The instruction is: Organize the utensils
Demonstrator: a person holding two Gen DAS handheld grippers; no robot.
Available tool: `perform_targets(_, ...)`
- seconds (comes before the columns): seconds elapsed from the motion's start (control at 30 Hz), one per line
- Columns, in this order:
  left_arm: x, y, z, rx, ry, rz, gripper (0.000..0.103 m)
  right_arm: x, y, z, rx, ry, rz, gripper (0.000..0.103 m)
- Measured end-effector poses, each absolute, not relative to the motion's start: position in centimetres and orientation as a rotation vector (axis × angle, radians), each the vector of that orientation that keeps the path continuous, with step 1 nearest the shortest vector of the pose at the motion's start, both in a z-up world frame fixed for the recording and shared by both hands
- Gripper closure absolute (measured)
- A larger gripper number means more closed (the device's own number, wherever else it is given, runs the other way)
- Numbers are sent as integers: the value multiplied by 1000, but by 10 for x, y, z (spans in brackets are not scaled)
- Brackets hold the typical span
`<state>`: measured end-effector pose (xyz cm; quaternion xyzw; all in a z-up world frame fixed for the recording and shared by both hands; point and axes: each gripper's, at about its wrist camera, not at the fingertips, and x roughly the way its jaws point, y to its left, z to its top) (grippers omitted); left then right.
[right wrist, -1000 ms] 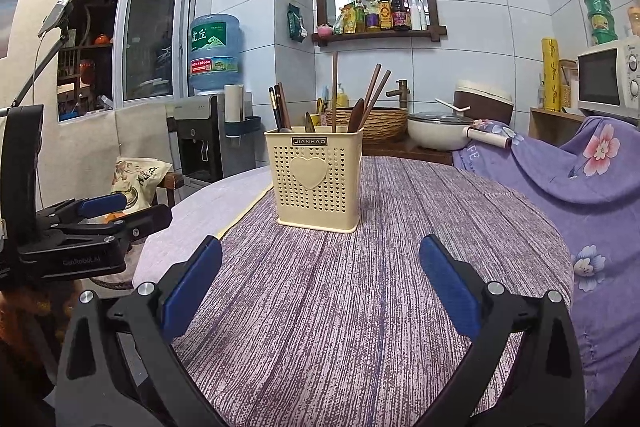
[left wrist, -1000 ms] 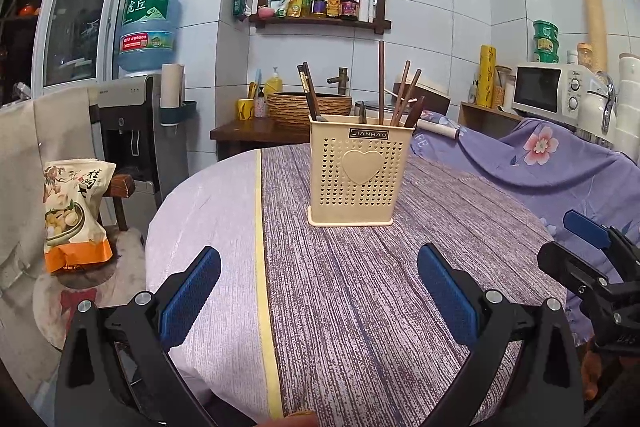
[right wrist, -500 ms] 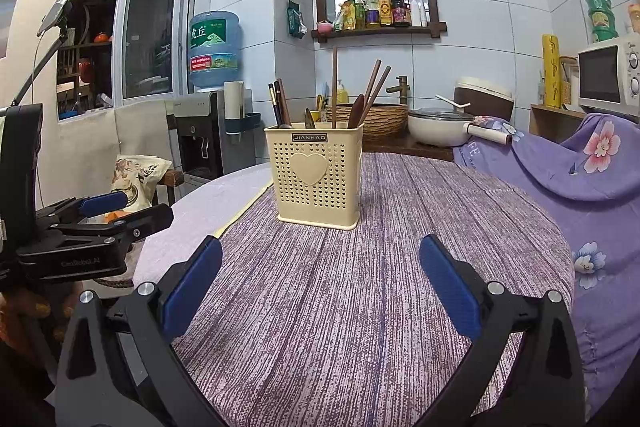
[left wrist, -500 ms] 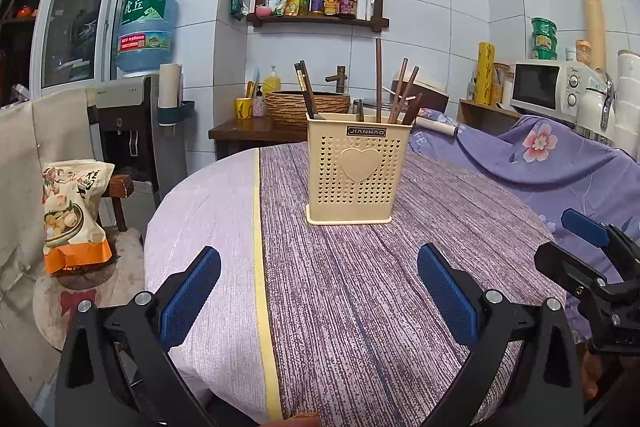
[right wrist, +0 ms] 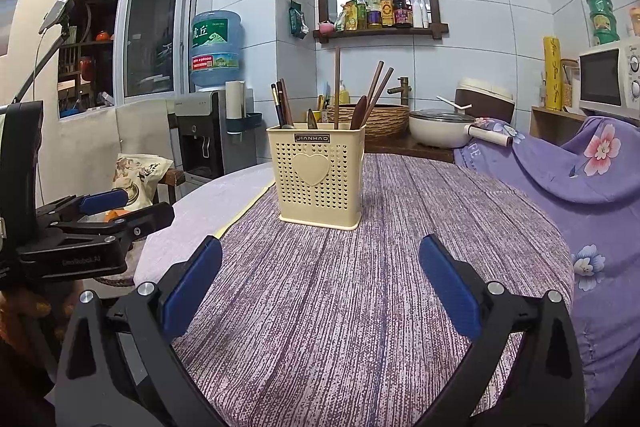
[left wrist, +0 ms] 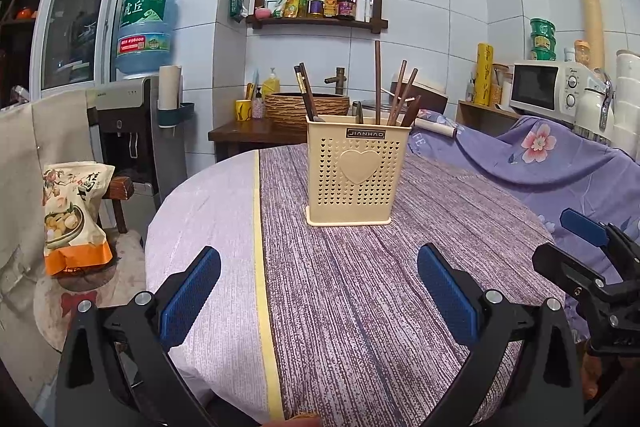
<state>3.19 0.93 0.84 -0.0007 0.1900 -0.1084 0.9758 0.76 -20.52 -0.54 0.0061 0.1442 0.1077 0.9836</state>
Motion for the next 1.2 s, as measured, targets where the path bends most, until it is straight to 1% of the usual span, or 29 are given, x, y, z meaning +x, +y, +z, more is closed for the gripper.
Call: perform_targets(1.2, 35, 13, 5, -7, 407, -207, 6, 9, -206, -7, 13, 299, 211, 6)
